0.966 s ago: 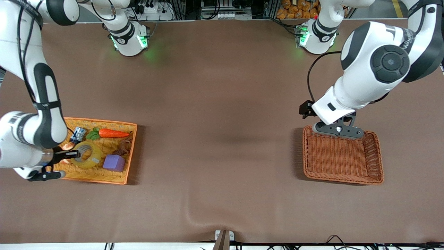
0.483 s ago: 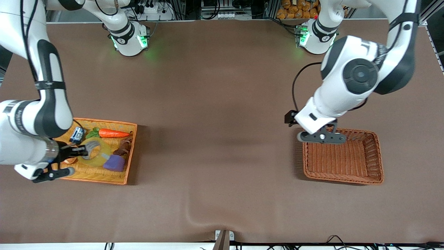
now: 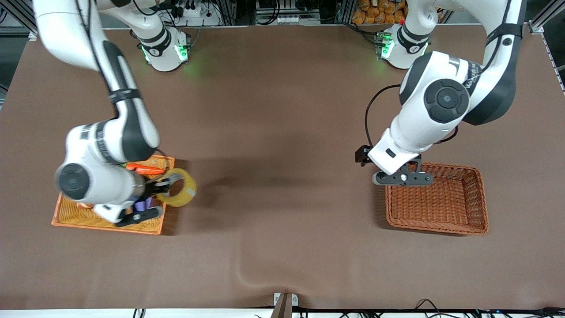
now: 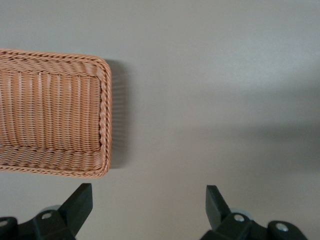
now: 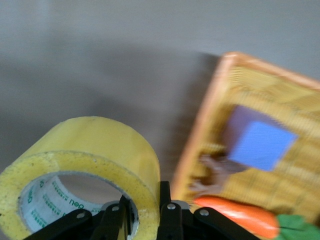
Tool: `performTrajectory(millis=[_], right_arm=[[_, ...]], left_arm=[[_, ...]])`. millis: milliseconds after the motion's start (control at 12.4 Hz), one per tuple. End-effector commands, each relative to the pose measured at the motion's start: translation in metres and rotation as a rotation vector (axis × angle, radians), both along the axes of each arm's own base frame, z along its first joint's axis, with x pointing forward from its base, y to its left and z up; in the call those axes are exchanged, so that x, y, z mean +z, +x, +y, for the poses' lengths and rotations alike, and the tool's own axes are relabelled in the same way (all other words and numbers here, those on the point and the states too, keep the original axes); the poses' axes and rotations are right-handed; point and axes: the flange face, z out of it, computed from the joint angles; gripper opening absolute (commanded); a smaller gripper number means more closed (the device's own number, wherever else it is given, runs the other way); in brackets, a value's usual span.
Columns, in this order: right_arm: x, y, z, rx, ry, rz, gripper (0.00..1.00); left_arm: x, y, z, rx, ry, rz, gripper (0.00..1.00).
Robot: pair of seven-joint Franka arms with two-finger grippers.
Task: Transfer tape with both arms
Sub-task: 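Carry the tape with the right gripper while the left gripper approaches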
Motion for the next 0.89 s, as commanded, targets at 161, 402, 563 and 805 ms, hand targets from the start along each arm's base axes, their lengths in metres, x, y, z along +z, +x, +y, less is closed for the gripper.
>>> performTrajectory(millis=[161,402,563,805], right_arm=[[-0.034,-0.04,0.117,-0.084,-0.06,0.053,0.0],[-0.06,-0.06,0.177,-0.148,-0.073,0.021,0.0],[-0.079,-0.075,0.213,-0.221,-0.079,-0.006,0.0],[-0.108,-0.119,0.275,-0.359,-0.121,0.009,0.0]], left_arm=[[-0.005,-0.003,0.013,0.003,0.008,-0.015,1.0],[-0.034,-0.003,0.006,-0.004,-0.003,-0.039,1.0],[-0.053,-0.003,-0.005,-0.014,-0.009,-0.028,1.0],[-0.1,-0.015,-0.02,-0.02,-0.006,-0.005,1.0]])
